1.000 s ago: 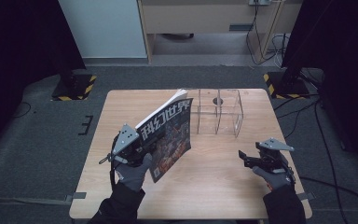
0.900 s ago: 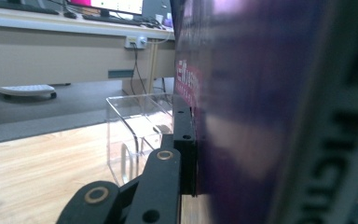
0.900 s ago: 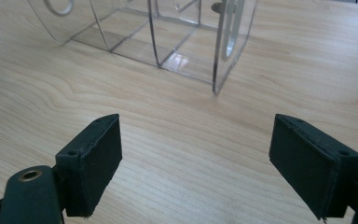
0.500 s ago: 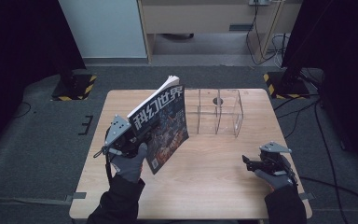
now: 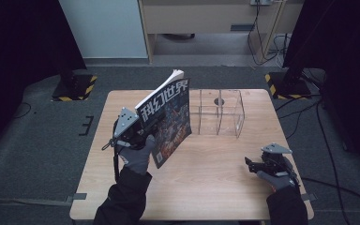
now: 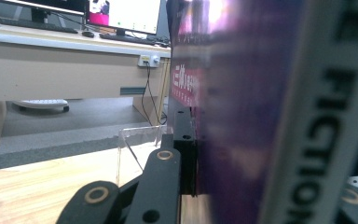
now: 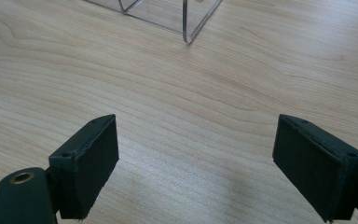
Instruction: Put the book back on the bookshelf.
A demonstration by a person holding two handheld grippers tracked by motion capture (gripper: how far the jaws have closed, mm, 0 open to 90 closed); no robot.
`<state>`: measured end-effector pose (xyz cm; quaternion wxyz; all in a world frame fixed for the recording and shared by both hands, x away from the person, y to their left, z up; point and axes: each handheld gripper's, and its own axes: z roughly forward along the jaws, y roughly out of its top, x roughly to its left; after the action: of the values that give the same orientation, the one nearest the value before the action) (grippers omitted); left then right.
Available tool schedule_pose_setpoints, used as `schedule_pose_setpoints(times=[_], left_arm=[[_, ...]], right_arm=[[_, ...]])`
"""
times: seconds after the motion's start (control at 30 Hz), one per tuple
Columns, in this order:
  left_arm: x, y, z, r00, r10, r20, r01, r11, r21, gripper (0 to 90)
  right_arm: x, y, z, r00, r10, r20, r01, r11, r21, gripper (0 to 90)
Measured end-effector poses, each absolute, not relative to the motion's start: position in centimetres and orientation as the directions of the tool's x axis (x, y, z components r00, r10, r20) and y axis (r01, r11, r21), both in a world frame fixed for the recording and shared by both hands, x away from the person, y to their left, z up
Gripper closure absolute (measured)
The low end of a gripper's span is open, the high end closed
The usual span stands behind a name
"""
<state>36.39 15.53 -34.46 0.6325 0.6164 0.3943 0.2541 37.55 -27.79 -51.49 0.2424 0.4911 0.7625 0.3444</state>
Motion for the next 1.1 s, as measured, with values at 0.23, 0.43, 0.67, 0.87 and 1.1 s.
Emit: schedule_pose_setpoints(times=[0.23, 0.43, 0.67, 0.87, 1.1], left_arm=[[37.6, 14.8, -34.2, 0.548, 0.813, -0.198, 0.158, 0.132, 0.978, 81.9], [38.5, 14.2, -34.1, 0.534, 0.818, -0.214, 0.153, 0.155, 0.976, 81.9], [39.8, 13.9, -33.8, 0.51, 0.83, -0.223, 0.14, 0.176, 0.974, 81.8], [41.1, 13.4, -33.9, 0.497, 0.838, -0.225, 0.131, 0.184, 0.974, 81.8], [42.5, 12.6, -34.0, 0.481, 0.848, -0.225, 0.131, 0.184, 0.974, 81.8]], right_arm=[[37.6, -27.7, -51.6, -0.405, 0.914, -0.032, 0.586, 0.287, 0.758, 14.1], [37.6, -27.8, -51.6, -0.403, 0.915, -0.03, 0.587, 0.284, 0.758, 14.0], [37.6, -27.7, -51.7, -0.405, 0.914, -0.03, 0.591, 0.287, 0.754, 13.7], [37.7, -27.7, -51.9, -0.409, 0.912, -0.038, 0.592, 0.297, 0.749, 13.6], [37.8, -27.8, -51.9, -0.403, 0.915, -0.03, 0.594, 0.286, 0.752, 13.6]])
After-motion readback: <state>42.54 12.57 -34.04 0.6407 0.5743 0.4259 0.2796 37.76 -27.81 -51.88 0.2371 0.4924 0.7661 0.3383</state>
